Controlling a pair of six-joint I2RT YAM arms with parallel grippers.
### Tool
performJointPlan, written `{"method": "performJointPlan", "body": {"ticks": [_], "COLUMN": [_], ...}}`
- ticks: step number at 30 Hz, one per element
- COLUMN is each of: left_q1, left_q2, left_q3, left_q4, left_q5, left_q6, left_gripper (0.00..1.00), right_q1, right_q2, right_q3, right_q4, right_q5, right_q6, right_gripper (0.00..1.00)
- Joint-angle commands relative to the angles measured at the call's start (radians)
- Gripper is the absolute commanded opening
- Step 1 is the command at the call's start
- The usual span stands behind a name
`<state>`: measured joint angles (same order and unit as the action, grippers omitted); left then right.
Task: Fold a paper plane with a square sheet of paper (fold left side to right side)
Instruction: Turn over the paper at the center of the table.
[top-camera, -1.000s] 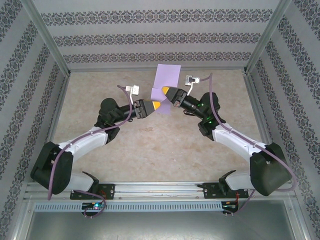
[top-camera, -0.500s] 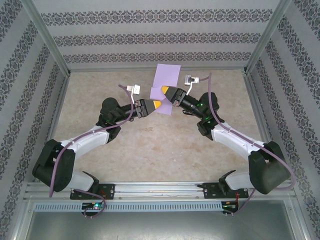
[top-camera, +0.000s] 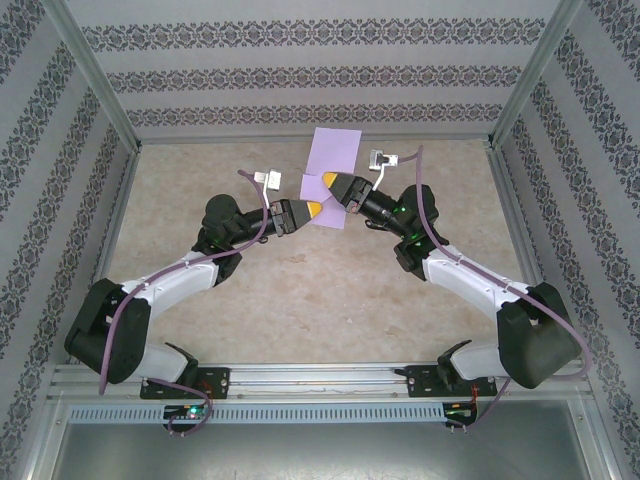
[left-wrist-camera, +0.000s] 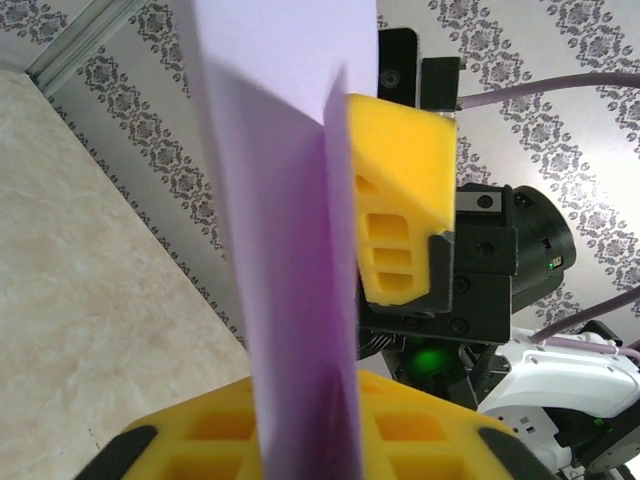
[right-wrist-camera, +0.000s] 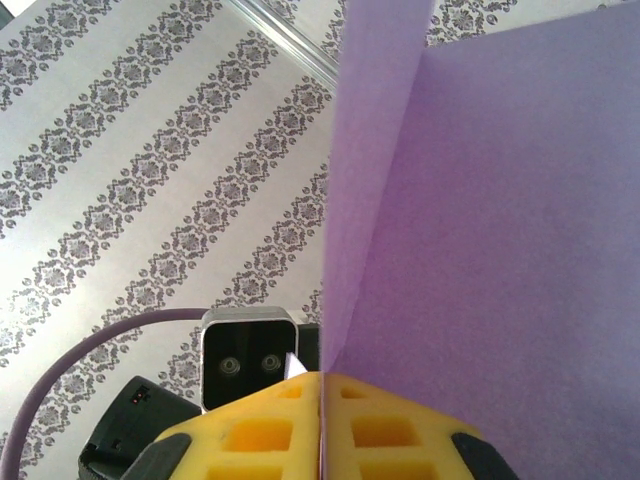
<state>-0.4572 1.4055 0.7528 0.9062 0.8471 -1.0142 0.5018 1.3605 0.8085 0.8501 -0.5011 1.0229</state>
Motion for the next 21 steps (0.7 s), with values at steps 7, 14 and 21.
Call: {"method": "performJointPlan", "body": {"ticks": [7,14,21], "left_q1": [0.001,0.014,0.015], "left_q2": [-0.037,-0.097,-0.167], "left_q3": [0.006,0.025,0.174], "left_q4": [-0.076,-0.321,-0.991], "left_q5": [-0.013,-0.015,-0.188], "left_q6": [0.079,0.233,0.609], "left_gripper": [0.0,0.0,0.0], "right_q1": [-0.02,-0.071,-0.1], "right_q2": [-0.064,-0.157,-0.314], "right_q3": [-0.041,-0.104,-0.155], "right_q4": [0.035,-0.082,-0.433], "right_q5": [0.005,0.044,0.209], "right_q6": [-0.031,-0.11,-0.319], "right_gripper": [0.27,0.41,0.56]}}
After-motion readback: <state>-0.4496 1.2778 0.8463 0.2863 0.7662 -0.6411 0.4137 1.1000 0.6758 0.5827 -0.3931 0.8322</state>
